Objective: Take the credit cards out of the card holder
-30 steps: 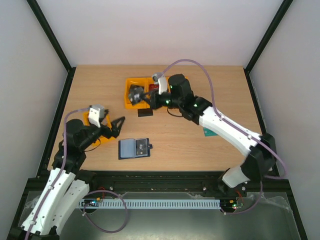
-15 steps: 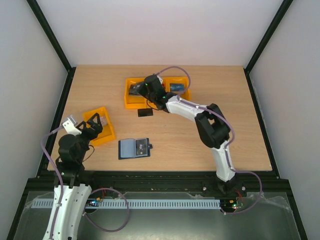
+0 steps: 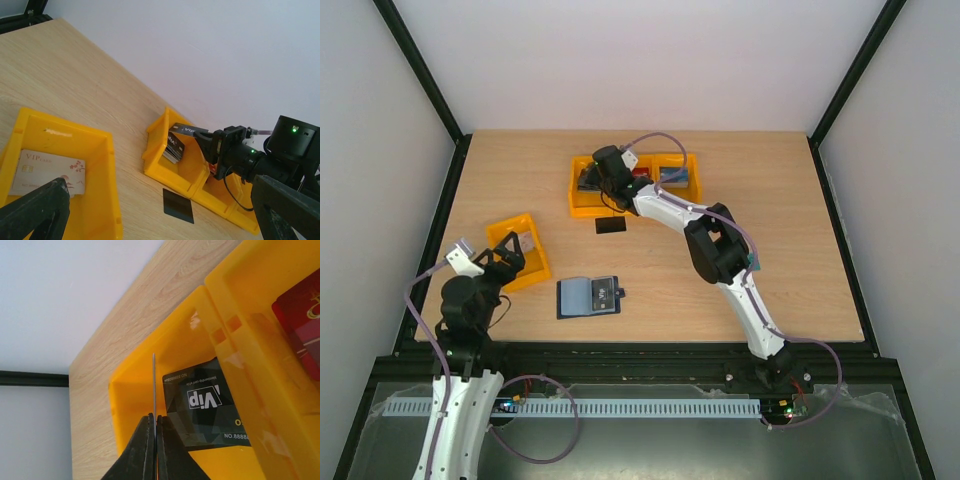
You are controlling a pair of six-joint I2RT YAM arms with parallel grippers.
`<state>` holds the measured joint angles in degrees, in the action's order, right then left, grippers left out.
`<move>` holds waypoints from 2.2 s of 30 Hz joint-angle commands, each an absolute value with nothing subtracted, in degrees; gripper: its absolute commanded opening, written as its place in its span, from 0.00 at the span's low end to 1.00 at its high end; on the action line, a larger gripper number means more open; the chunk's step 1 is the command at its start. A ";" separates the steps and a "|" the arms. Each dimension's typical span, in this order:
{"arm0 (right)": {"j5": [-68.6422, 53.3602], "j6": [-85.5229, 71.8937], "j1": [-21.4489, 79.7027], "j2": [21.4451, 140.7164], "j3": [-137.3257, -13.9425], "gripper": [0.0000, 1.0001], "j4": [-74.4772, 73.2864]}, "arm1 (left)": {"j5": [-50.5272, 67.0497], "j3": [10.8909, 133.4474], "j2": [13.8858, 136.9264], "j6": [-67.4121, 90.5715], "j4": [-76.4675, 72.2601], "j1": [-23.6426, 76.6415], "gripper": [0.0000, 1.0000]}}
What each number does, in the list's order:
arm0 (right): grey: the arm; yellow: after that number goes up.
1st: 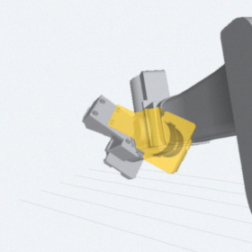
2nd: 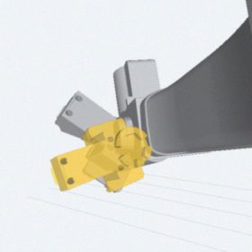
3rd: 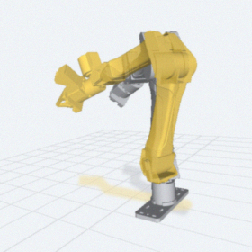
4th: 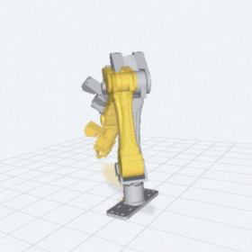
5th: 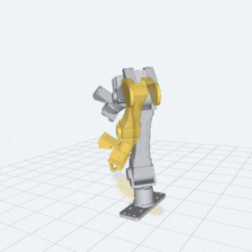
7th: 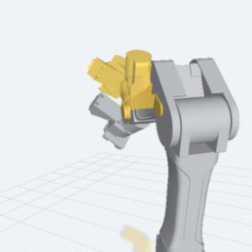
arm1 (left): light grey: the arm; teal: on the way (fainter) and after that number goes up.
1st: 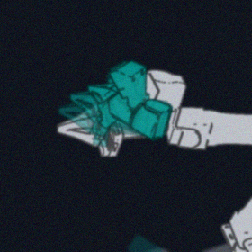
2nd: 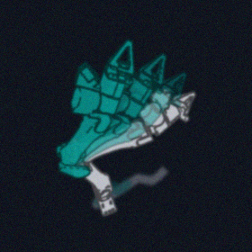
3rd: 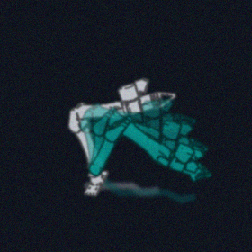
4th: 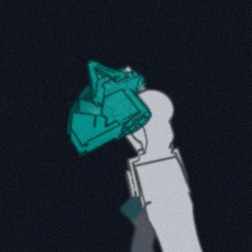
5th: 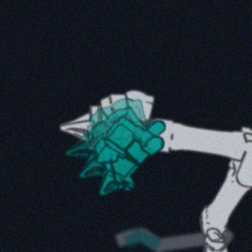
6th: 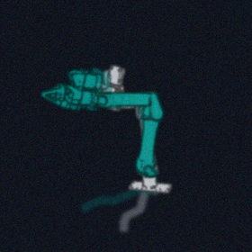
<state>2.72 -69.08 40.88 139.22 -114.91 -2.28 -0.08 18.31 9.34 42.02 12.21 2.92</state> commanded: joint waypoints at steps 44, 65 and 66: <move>14.45 -40.26 39.62 136.88 -134.56 0.99 -15.69 | 7.97 15.71 13.14 41.56 8.35 2.62 0.99; 2.18 -24.07 51.40 111.08 -102.63 0.94 -34.40 | 18.49 17.13 30.28 42.45 14.00 13.09 1.00; 0.50 -25.67 52.25 109.77 -98.69 0.92 -33.74 | 18.20 17.02 31.48 42.83 14.23 14.16 1.00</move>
